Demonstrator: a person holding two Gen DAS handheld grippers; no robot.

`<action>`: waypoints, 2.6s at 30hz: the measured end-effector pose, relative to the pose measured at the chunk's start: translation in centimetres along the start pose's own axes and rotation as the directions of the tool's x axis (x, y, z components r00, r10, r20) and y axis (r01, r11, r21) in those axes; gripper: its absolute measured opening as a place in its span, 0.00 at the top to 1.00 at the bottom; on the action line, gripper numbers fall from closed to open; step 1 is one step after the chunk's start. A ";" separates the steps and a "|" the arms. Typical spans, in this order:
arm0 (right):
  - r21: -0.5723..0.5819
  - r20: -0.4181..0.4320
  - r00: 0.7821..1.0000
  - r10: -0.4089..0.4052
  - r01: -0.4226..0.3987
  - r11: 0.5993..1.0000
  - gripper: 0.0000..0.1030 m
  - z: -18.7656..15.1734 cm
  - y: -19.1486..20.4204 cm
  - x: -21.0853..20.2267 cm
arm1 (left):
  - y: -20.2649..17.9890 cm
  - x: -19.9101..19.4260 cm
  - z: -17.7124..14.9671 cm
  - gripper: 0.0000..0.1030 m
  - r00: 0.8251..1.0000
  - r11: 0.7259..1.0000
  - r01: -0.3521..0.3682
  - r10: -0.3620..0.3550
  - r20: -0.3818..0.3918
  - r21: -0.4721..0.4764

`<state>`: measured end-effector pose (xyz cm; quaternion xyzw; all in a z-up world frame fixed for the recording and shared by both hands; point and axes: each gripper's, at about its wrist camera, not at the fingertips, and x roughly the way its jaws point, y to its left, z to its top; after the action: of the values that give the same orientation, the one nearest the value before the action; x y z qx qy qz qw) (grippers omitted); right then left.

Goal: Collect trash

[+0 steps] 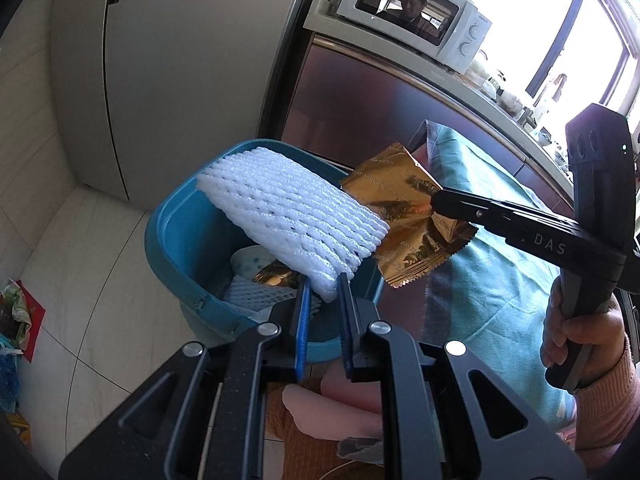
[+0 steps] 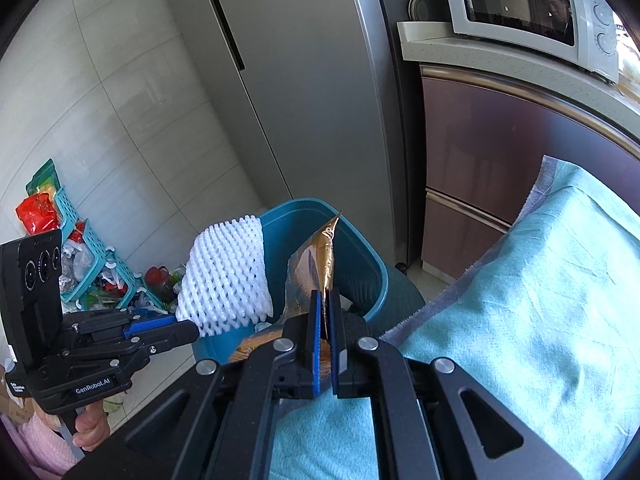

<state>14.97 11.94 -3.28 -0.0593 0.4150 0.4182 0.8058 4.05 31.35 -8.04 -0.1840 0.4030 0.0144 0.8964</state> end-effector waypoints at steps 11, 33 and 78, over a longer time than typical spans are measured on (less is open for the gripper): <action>-0.008 -0.054 0.998 -0.021 0.020 1.000 0.96 0.7 0.7 2.4 | 0.9 2.9 0.0 0.86 0.998 1.000 -0.002 0.001 -0.055 -0.022; 0.026 0.018 0.999 0.027 -0.028 0.999 0.72 -1.5 -0.3 -2.3 | -1.1 3.9 0.2 0.68 0.999 1.000 0.021 -0.021 -0.028 -0.002; 0.604 0.116 0.816 -0.567 0.395 0.692 0.22 -23.0 -25.3 -29.8 | -39.1 10.8 -5.4 0.50 0.830 0.715 0.540 -0.367 -0.419 0.444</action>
<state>9.93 -33.10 -3.12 0.1315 0.3628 0.0548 0.9209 14.28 -8.20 -6.73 -0.0152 0.4629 -0.3523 0.8133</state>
